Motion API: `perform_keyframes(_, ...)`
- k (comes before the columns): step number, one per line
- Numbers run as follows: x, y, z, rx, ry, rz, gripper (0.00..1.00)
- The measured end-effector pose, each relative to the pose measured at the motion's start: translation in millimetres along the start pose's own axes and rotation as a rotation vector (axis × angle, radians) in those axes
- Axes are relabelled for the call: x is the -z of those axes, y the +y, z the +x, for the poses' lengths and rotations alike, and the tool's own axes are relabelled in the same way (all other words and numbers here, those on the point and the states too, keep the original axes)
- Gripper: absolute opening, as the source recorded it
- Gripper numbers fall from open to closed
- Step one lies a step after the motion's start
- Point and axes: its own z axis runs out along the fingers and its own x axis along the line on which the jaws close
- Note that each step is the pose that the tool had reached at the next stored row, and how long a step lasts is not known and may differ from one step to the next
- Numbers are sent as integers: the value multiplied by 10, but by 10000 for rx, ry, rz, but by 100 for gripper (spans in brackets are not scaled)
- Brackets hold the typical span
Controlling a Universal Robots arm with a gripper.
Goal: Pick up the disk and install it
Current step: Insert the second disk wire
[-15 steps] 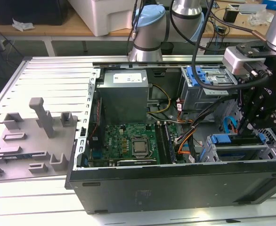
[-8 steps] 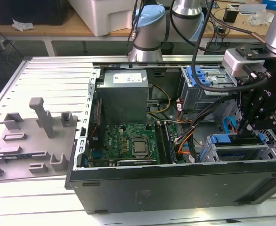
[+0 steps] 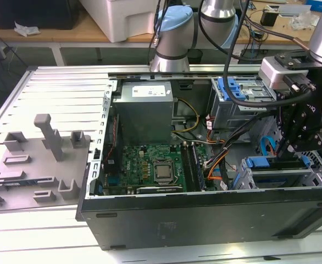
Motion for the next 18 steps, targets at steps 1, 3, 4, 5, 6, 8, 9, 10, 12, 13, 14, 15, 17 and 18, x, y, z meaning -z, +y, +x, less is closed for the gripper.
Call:
perform_keyframes(1,-1,-2,0,0,-1,0,16)
perform_keyframes(3,-3,-6,0,0,-1,0,16)
perform_keyframes(4,-4,-8,0,0,-2,0,16)
perform_keyframes(5,-6,-13,0,0,-4,-1,16)
perform_keyframes(6,-6,-14,0,-2,-2,0,16)
perform_keyframes(8,-7,-15,0,0,-1,0,16)
perform_keyframes(9,-8,-15,0,0,1,0,16)
perform_keyframes(10,-9,-15,0,0,-1,1,16)
perform_keyframes(12,-11,-15,0,0,-1,1,16)
perform_keyframes(13,-13,-15,-1,0,-1,0,16)
perform_keyframes(14,-14,-15,-1,0,-1,0,16)
perform_keyframes(15,-15,-15,-1,0,-1,0,16)
perform_keyframes(17,-19,-13,-1,1,-2,1,16)
perform_keyframes(18,-20,-13,-1,1,-2,1,16)
